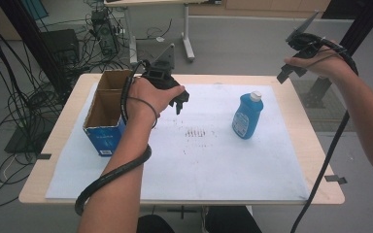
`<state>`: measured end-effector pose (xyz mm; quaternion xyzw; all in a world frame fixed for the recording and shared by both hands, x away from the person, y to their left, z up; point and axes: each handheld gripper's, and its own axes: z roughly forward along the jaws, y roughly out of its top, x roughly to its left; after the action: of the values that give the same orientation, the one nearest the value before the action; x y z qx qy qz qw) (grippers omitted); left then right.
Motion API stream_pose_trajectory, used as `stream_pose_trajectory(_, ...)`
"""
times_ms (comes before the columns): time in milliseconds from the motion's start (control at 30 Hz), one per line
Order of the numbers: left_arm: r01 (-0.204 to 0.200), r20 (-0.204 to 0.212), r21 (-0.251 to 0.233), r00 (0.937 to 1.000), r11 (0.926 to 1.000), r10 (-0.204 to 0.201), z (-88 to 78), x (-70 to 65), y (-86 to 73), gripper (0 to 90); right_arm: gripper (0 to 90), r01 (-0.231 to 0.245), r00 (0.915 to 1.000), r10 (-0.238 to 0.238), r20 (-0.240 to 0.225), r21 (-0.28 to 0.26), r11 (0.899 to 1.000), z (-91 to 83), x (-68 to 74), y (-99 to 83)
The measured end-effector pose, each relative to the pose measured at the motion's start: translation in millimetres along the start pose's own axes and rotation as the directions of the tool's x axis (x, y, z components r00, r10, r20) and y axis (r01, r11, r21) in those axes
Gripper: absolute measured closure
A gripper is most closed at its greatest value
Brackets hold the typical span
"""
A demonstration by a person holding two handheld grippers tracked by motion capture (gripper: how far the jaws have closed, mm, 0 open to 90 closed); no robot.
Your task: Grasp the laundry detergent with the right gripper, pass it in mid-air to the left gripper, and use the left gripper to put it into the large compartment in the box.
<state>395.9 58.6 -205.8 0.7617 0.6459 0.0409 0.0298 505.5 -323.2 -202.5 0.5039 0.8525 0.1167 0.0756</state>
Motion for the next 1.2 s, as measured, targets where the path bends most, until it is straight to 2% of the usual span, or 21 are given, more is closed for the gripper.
stream_pose_trajectory(467,-0.018,0.011,-0.017,0.9998,0.9997,0.019,-5.9,-5.3,-6.8,6.1,6.6,0.020,0.9995,-0.020,-0.024,-0.016,1.000,-12.9,11.3,-35.5)
stream_pose_trajectory(667,-0.025,0.021,-0.022,0.9995,0.9994,0.026,-5.0,-6.8,-11.9,6.1,5.7,0.027,0.9988,-0.029,-0.040,-0.034,0.999,-18.4,21.1,-48.3)
stream_pose_trajectory(800,-0.033,0.022,-0.024,0.9992,0.9992,0.033,-6.7,-7.4,-13.8,6.0,5.7,0.042,0.9974,-0.044,-0.057,-0.038,0.998,-19.4,32.4,-55.2)
stream_pose_trajectory(1067,-0.047,0.018,-0.037,0.9987,0.9982,0.047,-11.5,-8.5,-18.4,5.9,5.6,0.080,0.9947,-0.083,-0.060,-0.052,0.995,-21.2,48.1,-63.8)
stream_pose_trajectory(1200,-0.051,0.021,-0.037,0.9984,0.9980,0.052,-10.8,-7.8,-20.1,5.9,5.4,0.081,0.9943,-0.085,-0.065,-0.056,0.995,-19.3,51.8,-69.0)
